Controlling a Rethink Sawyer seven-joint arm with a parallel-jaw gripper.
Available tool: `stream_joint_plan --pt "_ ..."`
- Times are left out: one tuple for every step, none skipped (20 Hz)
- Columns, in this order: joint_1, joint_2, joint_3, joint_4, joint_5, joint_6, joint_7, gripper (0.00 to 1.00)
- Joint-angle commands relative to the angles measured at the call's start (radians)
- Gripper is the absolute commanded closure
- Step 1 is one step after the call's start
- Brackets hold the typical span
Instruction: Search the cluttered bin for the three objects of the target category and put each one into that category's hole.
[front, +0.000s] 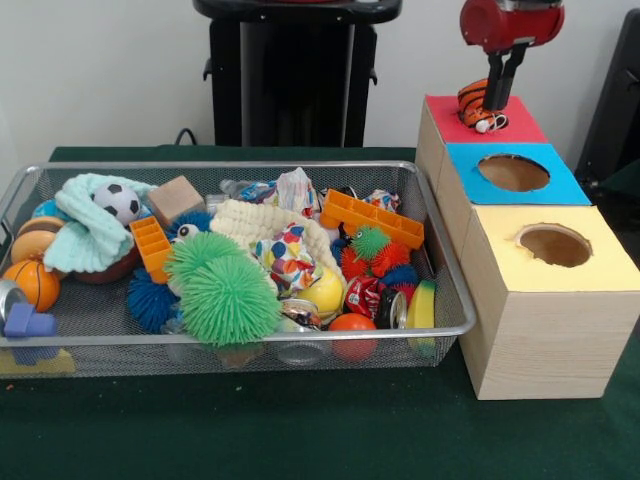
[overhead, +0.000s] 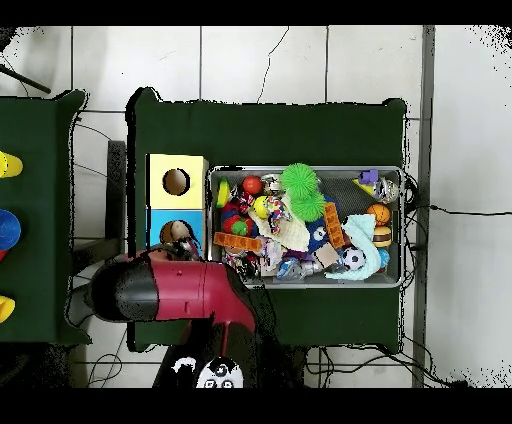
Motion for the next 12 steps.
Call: stream_joint_plan --pt "-0.007 -0.017 0.008 0.134 0.058 -0.078 0.326 1.0" --pt "-0.012 -0.022 0.014 0.151 0.063 -0.094 0.323 1.0" --pt "-0.014 -0.027 0.017 0.166 0.065 -0.108 0.322 1.0" --pt "-0.017 -0.031 0.022 0.179 0.066 -0.12 0.32 1.0" --pt "-0.017 -0.037 0.023 0.192 0.066 -0.128 0.318 1.0" --pt "-0.018 -0.042 0.026 0.203 0.068 -0.134 0.317 1.0" --pt "-0.019 -0.049 0.028 0.215 0.069 -0.138 0.314 1.0" --pt "-0.02 -0.057 0.03 0.228 0.072 -0.139 0.311 1.0" --pt "-0.024 -0.065 0.035 0.242 0.075 -0.149 0.309 1.0" --pt "-0.024 -0.068 0.036 0.249 0.075 -0.151 0.305 1.0" --pt "-0.024 -0.071 0.038 0.259 0.076 -0.161 0.304 1.0" --pt "-0.023 -0.073 0.039 0.27 0.076 -0.17 0.304 1.0"
